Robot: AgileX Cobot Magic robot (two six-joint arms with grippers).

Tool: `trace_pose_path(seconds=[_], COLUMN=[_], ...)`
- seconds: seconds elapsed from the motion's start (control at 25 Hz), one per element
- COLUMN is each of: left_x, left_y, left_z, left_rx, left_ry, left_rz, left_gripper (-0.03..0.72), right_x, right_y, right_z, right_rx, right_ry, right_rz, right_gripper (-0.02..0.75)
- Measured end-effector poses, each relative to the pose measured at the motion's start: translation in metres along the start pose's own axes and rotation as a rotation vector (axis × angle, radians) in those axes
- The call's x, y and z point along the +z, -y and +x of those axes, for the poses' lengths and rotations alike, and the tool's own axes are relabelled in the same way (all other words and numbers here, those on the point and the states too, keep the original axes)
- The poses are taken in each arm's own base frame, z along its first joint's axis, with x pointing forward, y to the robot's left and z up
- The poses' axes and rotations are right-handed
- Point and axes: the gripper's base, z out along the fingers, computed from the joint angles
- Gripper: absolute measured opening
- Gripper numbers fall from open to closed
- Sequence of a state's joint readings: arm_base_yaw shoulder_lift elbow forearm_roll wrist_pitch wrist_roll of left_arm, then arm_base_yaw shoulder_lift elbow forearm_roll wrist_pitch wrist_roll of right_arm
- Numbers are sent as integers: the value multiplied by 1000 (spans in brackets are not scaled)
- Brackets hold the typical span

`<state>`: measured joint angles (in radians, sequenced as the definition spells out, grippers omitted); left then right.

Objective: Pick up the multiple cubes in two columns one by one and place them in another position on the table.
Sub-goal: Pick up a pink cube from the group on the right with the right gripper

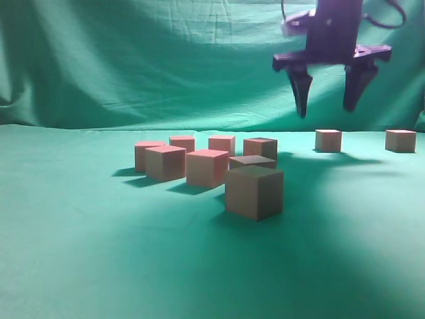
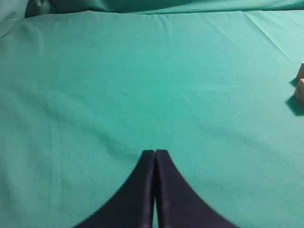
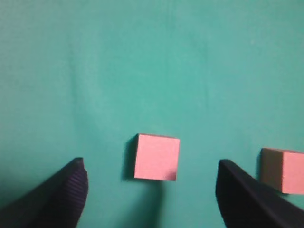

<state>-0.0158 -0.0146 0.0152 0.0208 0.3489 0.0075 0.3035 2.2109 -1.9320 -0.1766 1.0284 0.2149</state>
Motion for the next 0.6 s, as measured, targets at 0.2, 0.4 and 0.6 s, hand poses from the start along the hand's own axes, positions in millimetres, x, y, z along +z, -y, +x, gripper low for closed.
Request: trace_pose_path(seconds=[0.2, 0.4, 0.6], left_x=[0, 0, 0], left_y=[0, 0, 0], left_z=[0, 0, 0], left_rx=[0, 0, 0], left_ry=[0, 0, 0], left_rz=[0, 0, 0], left_gripper=[0, 0, 0], right_x=[33, 41, 49], right_y=[-2, -3, -4], right_z=[1, 0, 2], right_rx=[4, 35, 46], right_ry=[-61, -55, -64], right_rz=[10, 8, 8], right_gripper=[560, 560, 560])
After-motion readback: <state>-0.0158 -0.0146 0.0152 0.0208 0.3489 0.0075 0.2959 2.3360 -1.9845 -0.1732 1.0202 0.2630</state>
